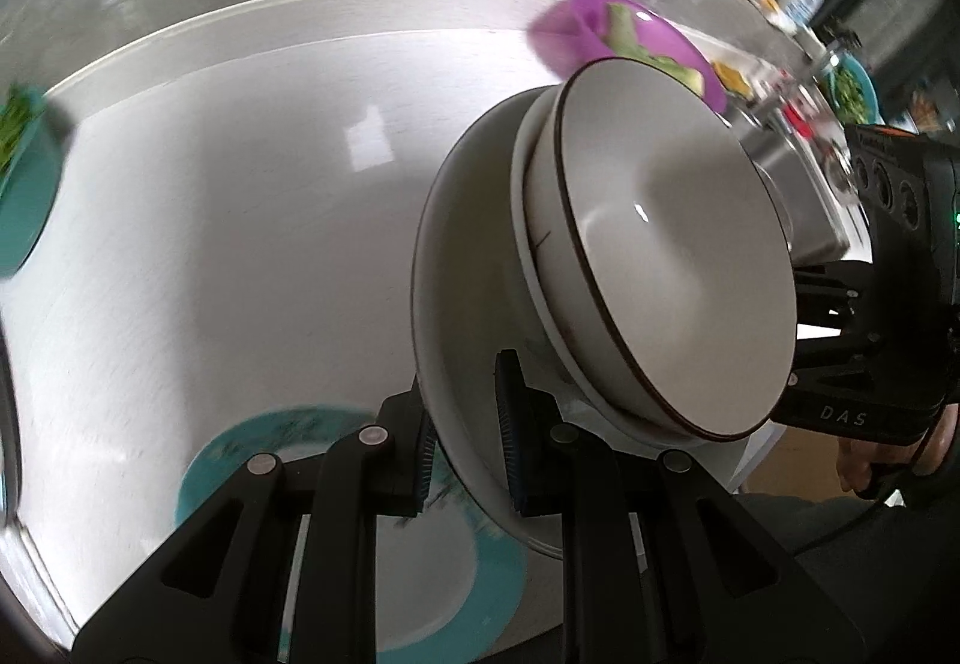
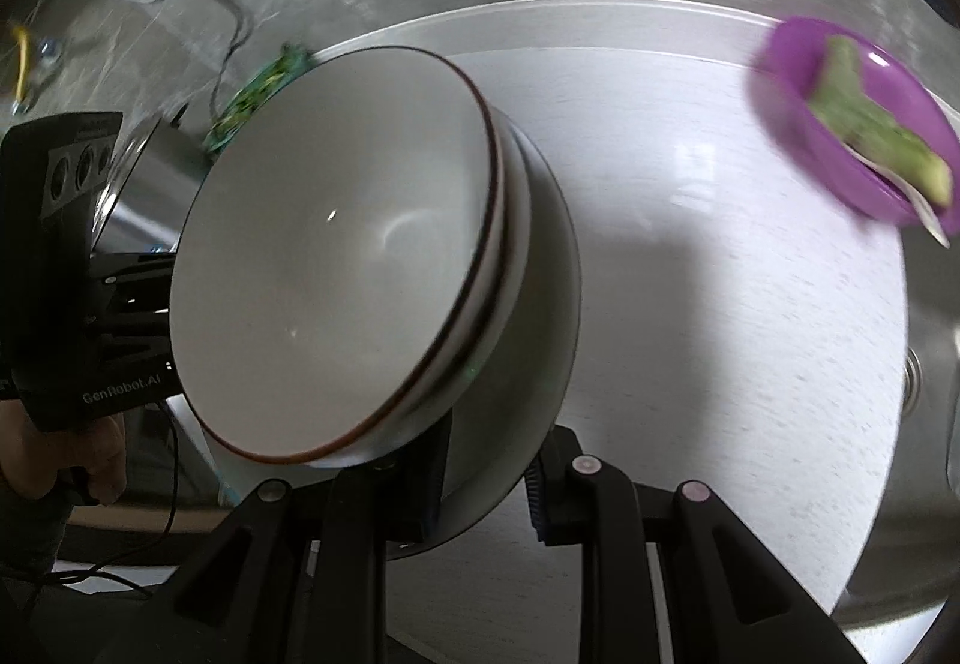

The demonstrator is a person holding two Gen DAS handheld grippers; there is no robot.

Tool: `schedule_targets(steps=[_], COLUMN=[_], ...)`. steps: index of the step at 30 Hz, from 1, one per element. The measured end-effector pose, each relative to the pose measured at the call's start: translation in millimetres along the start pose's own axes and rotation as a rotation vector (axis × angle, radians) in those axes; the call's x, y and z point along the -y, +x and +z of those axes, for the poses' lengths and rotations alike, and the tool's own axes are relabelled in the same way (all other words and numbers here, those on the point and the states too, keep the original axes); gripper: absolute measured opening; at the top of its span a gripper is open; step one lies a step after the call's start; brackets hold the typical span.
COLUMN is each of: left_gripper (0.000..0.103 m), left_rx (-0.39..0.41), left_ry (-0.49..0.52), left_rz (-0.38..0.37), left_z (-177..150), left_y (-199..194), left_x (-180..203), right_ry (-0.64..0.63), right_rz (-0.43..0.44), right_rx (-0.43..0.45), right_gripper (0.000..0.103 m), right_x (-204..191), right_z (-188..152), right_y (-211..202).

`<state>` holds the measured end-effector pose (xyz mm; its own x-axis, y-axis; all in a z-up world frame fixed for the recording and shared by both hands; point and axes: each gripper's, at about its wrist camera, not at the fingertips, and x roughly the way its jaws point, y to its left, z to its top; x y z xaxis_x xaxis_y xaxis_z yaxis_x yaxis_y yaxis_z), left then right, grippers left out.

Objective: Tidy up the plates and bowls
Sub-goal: 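Lift the nested bowl stack with both tools and carry it over the teal plates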

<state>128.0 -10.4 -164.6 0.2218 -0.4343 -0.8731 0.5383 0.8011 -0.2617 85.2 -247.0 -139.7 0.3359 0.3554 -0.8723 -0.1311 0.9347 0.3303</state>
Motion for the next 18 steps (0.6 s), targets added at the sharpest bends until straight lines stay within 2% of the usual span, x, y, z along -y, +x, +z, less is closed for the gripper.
schedule_targets(steps=[10, 18], left_gripper=[0.016, 0.016], left_rx=[0.05, 0.037], left_ry=[-0.145, -0.236], left_rz=[0.054, 0.069], left_z=[-47, -93], left_y=[-43, -46], left_x=[-62, -90], right_ry=[-0.128, -0.192], right_rz=[0.062, 0.086], right_rx=[-0.067, -0.118], right_gripper=[0.024, 0.024], right_x=[-59, -89], right_z=[14, 12], right_y=[31, 52])
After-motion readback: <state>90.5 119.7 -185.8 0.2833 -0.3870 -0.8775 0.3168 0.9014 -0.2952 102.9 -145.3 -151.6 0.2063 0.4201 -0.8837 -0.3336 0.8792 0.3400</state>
